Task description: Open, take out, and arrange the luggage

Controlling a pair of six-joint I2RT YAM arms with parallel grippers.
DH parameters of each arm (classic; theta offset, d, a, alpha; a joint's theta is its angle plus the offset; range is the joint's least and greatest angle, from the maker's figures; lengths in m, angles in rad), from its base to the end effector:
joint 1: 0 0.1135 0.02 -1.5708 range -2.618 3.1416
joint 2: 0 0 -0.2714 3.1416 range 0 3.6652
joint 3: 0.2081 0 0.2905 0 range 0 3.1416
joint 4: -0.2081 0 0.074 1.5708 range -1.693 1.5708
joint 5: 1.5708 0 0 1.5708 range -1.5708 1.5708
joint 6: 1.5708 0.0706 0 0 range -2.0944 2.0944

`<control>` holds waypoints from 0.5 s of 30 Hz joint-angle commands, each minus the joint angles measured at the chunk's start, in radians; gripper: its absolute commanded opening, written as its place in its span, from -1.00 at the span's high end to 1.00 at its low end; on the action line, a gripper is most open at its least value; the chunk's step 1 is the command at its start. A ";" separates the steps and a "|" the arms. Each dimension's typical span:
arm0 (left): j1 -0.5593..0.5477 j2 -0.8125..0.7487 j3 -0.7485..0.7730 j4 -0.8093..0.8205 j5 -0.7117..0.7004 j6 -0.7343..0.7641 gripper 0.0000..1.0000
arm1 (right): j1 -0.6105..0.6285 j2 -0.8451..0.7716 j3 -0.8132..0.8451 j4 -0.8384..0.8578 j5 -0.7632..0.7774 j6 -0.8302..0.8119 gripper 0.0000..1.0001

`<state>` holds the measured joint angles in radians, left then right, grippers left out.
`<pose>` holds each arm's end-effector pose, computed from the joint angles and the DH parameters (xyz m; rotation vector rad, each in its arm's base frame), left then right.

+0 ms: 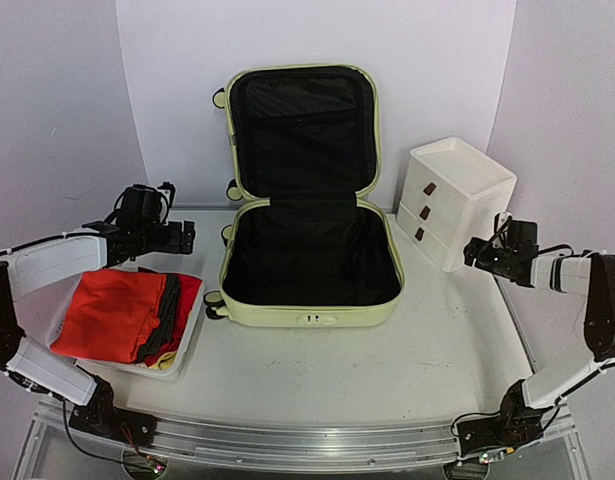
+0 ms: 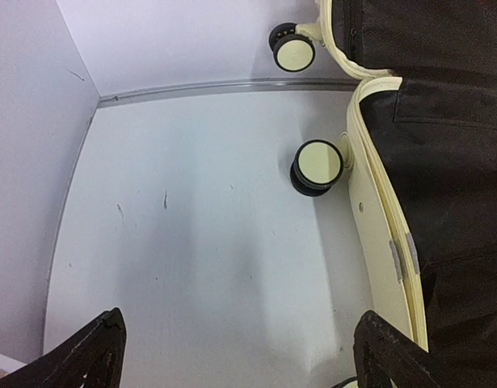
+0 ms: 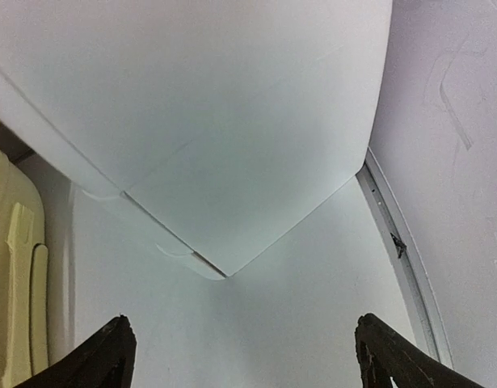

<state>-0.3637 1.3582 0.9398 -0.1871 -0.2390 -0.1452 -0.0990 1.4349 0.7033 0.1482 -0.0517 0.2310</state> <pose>0.3462 -0.1139 0.2370 0.1001 2.1546 -0.0338 0.3540 -0.0315 0.1576 0.3246 2.1317 0.1321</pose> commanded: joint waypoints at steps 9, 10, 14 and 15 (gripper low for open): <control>0.157 -0.042 -0.212 0.181 -0.073 0.062 -0.99 | 0.003 -0.038 -0.149 0.197 0.051 -0.205 -0.89; 0.189 -0.045 -0.231 0.199 -0.046 0.046 -0.99 | 0.002 -0.038 -0.155 0.207 0.051 -0.220 -0.89; 0.268 -0.025 -0.303 0.296 0.004 0.040 -0.99 | 0.002 -0.029 -0.263 0.479 0.021 -0.294 -0.91; 0.278 -0.017 -0.318 0.328 0.013 0.042 -0.99 | 0.002 -0.010 -0.276 0.513 0.019 -0.287 -0.91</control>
<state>-0.1253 1.3212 0.6621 -0.0036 -0.2619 -0.0837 -0.0994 1.4296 0.4778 0.4000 -0.0364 0.0048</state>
